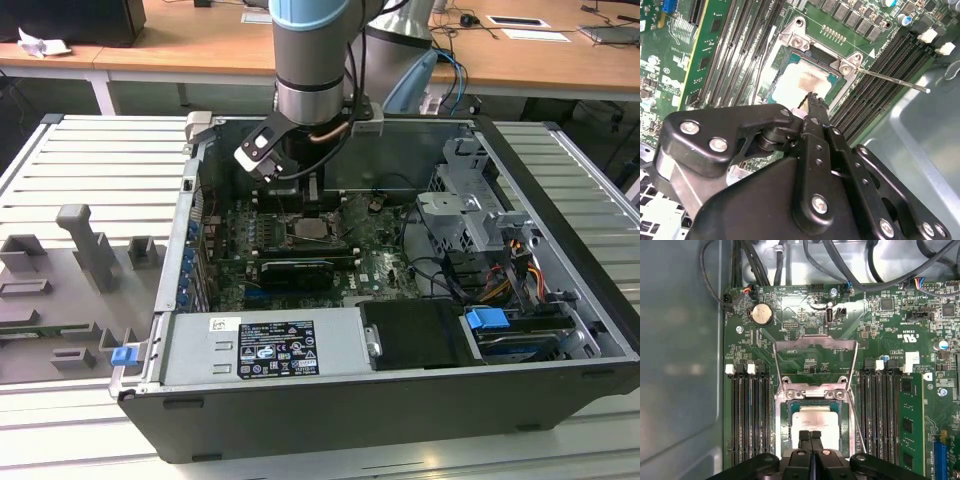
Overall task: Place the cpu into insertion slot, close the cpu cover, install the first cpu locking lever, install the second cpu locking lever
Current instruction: 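Close the cpu cover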
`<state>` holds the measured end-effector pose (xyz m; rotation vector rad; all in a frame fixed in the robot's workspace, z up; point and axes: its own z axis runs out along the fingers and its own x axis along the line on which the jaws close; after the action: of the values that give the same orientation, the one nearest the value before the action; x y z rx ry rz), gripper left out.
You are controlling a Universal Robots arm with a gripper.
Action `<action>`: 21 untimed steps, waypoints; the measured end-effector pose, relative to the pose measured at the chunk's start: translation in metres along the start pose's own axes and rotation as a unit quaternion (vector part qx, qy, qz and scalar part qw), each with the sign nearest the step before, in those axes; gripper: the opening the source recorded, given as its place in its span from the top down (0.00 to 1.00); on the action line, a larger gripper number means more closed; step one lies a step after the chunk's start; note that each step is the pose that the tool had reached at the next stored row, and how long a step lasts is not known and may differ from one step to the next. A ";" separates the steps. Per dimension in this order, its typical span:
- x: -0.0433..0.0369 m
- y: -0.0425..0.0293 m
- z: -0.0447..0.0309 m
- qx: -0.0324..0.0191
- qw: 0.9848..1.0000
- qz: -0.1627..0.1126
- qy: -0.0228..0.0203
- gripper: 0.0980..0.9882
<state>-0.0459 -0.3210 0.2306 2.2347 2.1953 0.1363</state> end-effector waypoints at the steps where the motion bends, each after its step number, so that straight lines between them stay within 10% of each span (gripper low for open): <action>1: 0.0002 0.0002 -0.0028 0.000 1.000 0.000 0.000 0.99; 21: 0.0011 0.0007 -0.0113 0.000 1.000 0.000 0.000 0.99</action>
<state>-0.0460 -0.3206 0.2419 2.2350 2.1954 0.1368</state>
